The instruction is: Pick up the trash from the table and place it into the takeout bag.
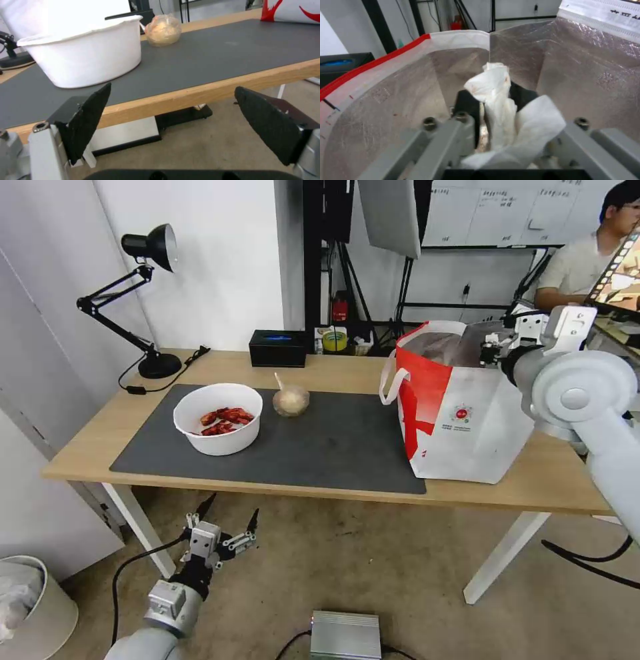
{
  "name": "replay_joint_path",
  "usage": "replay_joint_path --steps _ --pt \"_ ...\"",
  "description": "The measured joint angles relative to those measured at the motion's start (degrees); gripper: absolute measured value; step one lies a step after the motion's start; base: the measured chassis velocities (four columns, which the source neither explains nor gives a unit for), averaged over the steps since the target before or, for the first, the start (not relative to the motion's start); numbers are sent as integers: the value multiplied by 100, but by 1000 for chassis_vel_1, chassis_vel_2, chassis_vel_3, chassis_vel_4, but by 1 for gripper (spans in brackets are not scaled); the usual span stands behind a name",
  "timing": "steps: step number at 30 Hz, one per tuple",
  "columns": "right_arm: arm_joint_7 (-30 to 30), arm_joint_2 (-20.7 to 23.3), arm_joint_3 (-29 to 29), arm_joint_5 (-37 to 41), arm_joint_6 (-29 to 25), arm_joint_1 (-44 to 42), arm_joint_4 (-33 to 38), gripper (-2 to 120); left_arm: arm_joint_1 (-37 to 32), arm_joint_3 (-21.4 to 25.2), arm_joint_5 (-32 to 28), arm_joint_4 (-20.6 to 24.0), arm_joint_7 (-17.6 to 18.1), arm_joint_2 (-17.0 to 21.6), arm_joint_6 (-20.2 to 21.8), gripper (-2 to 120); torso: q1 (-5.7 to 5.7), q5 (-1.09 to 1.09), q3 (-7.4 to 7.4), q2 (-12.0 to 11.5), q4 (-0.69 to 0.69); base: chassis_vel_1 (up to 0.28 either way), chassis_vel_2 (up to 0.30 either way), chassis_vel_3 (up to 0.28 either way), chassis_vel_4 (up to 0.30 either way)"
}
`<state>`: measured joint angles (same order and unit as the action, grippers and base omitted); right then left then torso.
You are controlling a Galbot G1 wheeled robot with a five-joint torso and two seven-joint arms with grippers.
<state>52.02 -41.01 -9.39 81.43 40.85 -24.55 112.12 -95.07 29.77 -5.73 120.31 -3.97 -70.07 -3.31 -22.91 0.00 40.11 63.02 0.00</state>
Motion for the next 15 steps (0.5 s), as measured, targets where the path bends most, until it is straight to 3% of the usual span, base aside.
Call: replay_joint_path --steps 2,15 --pt "-2 -19 7 -9 -5 4 12 38 -2 0 2 9 -1 -2 -2 100 0 0 0 0 0 0 0 0 0" --pt "-69 -57 60 -73 -8 4 -9 82 8 -2 1 12 -4 16 -6 100 0 0 0 0 0 0 0 0 0"
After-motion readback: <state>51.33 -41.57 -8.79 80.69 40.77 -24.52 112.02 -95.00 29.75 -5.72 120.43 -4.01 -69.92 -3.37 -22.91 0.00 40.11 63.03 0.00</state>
